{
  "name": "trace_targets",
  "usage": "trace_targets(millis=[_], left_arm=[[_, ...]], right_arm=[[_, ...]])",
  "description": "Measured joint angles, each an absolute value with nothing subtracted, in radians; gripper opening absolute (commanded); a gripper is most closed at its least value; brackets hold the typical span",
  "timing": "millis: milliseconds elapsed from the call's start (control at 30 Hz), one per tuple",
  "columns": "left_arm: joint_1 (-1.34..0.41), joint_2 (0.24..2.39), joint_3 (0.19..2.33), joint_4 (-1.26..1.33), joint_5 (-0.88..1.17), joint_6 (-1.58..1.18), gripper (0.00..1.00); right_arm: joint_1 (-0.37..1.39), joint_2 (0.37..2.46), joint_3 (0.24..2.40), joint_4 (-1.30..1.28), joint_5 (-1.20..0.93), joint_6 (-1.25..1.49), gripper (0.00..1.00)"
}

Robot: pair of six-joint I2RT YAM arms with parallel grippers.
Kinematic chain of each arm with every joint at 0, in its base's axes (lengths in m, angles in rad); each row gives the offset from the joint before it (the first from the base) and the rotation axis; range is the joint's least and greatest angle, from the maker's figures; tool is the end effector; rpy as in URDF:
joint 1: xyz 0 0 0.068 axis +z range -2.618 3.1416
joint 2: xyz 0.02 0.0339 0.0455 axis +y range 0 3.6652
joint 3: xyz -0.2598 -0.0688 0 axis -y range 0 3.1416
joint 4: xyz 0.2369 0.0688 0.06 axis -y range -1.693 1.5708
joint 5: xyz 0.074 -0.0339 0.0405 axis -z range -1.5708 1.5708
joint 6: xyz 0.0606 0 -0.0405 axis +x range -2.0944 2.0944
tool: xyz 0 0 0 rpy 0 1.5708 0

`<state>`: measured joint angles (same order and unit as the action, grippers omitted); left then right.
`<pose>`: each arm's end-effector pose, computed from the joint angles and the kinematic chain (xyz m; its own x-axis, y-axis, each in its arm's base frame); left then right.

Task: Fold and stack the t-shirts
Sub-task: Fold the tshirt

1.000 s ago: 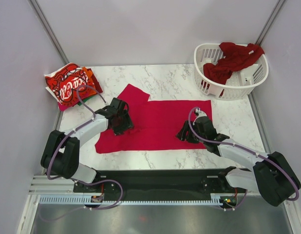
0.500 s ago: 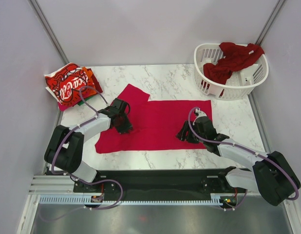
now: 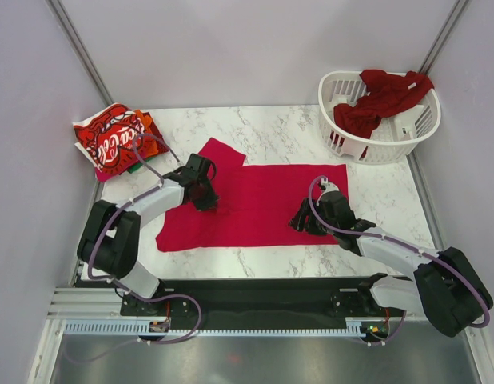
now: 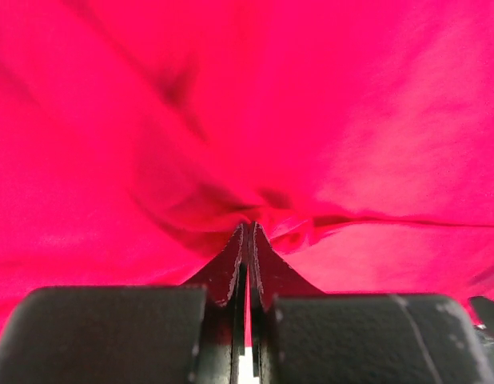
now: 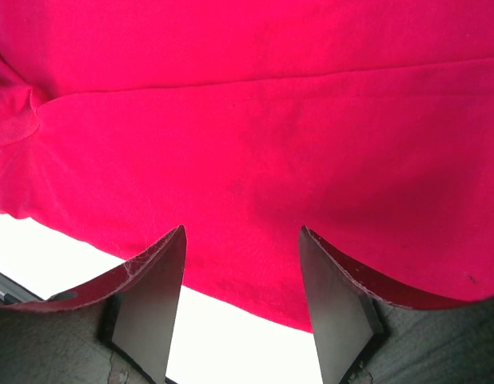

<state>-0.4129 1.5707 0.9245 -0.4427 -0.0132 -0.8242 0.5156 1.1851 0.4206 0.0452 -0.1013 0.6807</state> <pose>0.2821 -0.1227 0.1593 -0.8416 -0.4326 -0.3233 -0.3271 0.8847 -0.3322 0.2021 0.1216 0.1451 -0.7958 0.2687 -0.5427 -0.0719 0.8479 0.5252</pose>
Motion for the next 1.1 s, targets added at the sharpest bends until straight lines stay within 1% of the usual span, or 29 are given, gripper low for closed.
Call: trace_targets(millis=[67,133,200,233,267,300,367,433,567,633,667,700,733,833,900,933,1000,1100], left_arm=[[-0.413,1.591,0.971,-0.448,-0.014,-0.802,0.03],[-0.413,1.630,1.042,-0.465,-0.014,-0.775,0.07],[-0.413,1.687,1.129,-0.490,-0.015,-0.739,0.19],[-0.413,1.724,1.178,-0.496,-0.015,-0.714,0.28],[-0.411,1.765,1.232,-0.513,-0.015,-0.688,0.43],[-0.410,1.812,1.290,-0.536,-0.015,-0.664,0.48],[-0.408,1.918,1.432,-0.586,-0.014,-0.620,0.56],[-0.407,1.998,1.539,-0.626,-0.017,-0.586,0.57],[-0.403,2.042,1.637,-0.714,-0.045,-0.540,0.53],[-0.402,2.026,1.647,-0.737,-0.061,-0.528,0.49],[-0.401,2.008,1.646,-0.753,-0.074,-0.522,0.43],[-0.401,1.987,1.644,-0.767,-0.078,-0.520,0.40],[-0.400,1.957,1.634,-0.774,-0.081,-0.517,0.33],[-0.399,1.836,1.555,-0.776,-0.084,-0.515,0.22],[-0.400,1.748,1.479,-0.778,-0.084,-0.516,0.12],[-0.400,1.713,1.439,-0.779,-0.082,-0.519,0.05],[-0.402,1.668,1.361,-0.777,-0.079,-0.523,0.02],[-0.408,1.664,1.253,-0.775,-0.075,-0.525,0.02]], right_arm=[[0.516,1.186,0.421,0.046,-0.101,0.681,0.67],[0.516,1.186,0.421,0.046,-0.101,0.681,0.67],[0.516,1.186,0.421,0.046,-0.101,0.681,0.67],[0.516,1.186,0.421,0.046,-0.101,0.681,0.67],[0.516,1.186,0.421,0.046,-0.101,0.681,0.67],[0.516,1.186,0.421,0.046,-0.101,0.681,0.67],[0.516,1.186,0.421,0.046,-0.101,0.681,0.67],[0.516,1.187,0.421,0.046,-0.102,0.681,0.68],[0.516,1.187,0.421,0.046,-0.102,0.681,0.68],[0.516,1.187,0.421,0.046,-0.102,0.680,0.68],[0.516,1.187,0.421,0.046,-0.102,0.680,0.68],[0.516,1.187,0.421,0.046,-0.102,0.680,0.68],[0.516,1.187,0.421,0.046,-0.102,0.680,0.68],[0.519,1.187,0.421,0.046,-0.102,0.680,0.68],[0.520,1.187,0.421,0.046,-0.102,0.680,0.69],[0.520,1.187,0.421,0.046,-0.102,0.680,0.69],[0.520,1.187,0.421,0.046,-0.104,0.680,0.69],[0.520,1.187,0.421,0.046,-0.105,0.680,0.69]])
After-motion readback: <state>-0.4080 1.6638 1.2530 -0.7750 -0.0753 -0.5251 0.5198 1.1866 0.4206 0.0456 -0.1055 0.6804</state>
